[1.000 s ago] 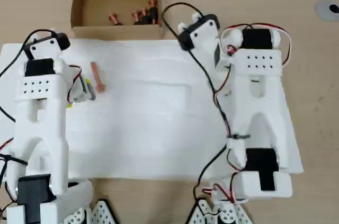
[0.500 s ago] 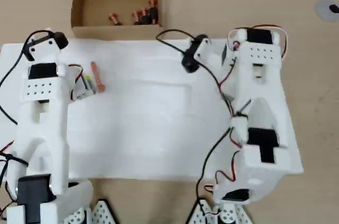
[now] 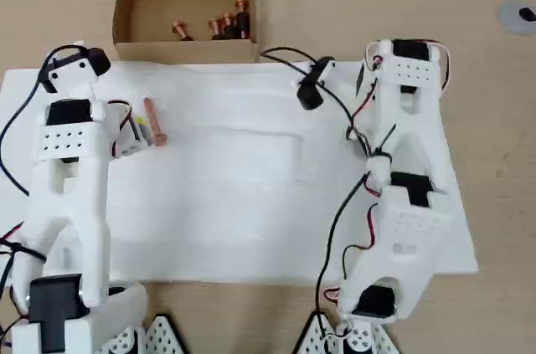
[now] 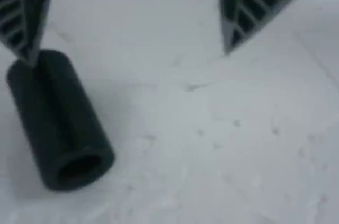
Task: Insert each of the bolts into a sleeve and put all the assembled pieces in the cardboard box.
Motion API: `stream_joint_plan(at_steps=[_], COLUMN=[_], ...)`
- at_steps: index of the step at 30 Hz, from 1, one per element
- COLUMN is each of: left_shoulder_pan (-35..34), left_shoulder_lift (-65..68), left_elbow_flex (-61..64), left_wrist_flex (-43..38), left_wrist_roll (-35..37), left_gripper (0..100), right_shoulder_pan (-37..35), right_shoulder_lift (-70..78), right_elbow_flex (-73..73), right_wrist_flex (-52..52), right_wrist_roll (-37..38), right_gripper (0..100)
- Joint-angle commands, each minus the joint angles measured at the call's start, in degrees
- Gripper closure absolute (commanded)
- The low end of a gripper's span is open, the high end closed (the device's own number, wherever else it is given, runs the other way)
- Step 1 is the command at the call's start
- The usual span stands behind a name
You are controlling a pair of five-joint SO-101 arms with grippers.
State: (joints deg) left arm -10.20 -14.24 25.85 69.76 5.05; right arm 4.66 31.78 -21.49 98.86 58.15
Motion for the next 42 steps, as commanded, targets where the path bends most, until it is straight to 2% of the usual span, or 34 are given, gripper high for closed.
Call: stream_joint_plan(at_steps=[1, 6, 15, 17, 21, 23, 31, 42], left_shoulder_pan=[0.7, 0.7, 0.4, 0.4, 0.4, 0.3, 0.3, 0.2], left_shoulder_lift=[-0.8, -0.8, -0.8, -0.8, -0.8, -0.8, -0.8, -0.8], left_elbow_flex=[-0.4, -0.4, -0.4, -0.4, -0.4, -0.4, -0.4, -0.3], left_wrist_flex=[-0.9, -1.0, -1.0, -1.0, -1.0, -0.9, -0.4, -0.4], left_wrist_roll=[-0.5, -0.6, -0.6, -0.6, -0.7, -0.7, -0.7, -0.7], left_gripper=[79, 79, 79, 79, 79, 79, 79, 79], right_shoulder_pan=[1.2, -0.2, -4.5, -4.7, -4.6, -4.6, -4.7, -4.8], right_shoulder_lift=[4.9, 10.4, 11.4, 11.4, 11.4, 11.4, 11.3, 11.4], right_elbow_flex=[-7.6, -13.1, -13.1, -13.1, -13.1, -13.1, -5.8, 1.3], right_wrist_flex=[2.8, 3.5, 3.5, 3.5, 3.6, 3.6, 3.6, 3.5], right_wrist_roll=[0.8, 0.8, 0.8, 0.8, 0.5, 0.4, 0.4, 0.6], right_gripper=[73.4, 73.4, 73.7, 77.1, 90.2, 92.7, 77.6, 77.1])
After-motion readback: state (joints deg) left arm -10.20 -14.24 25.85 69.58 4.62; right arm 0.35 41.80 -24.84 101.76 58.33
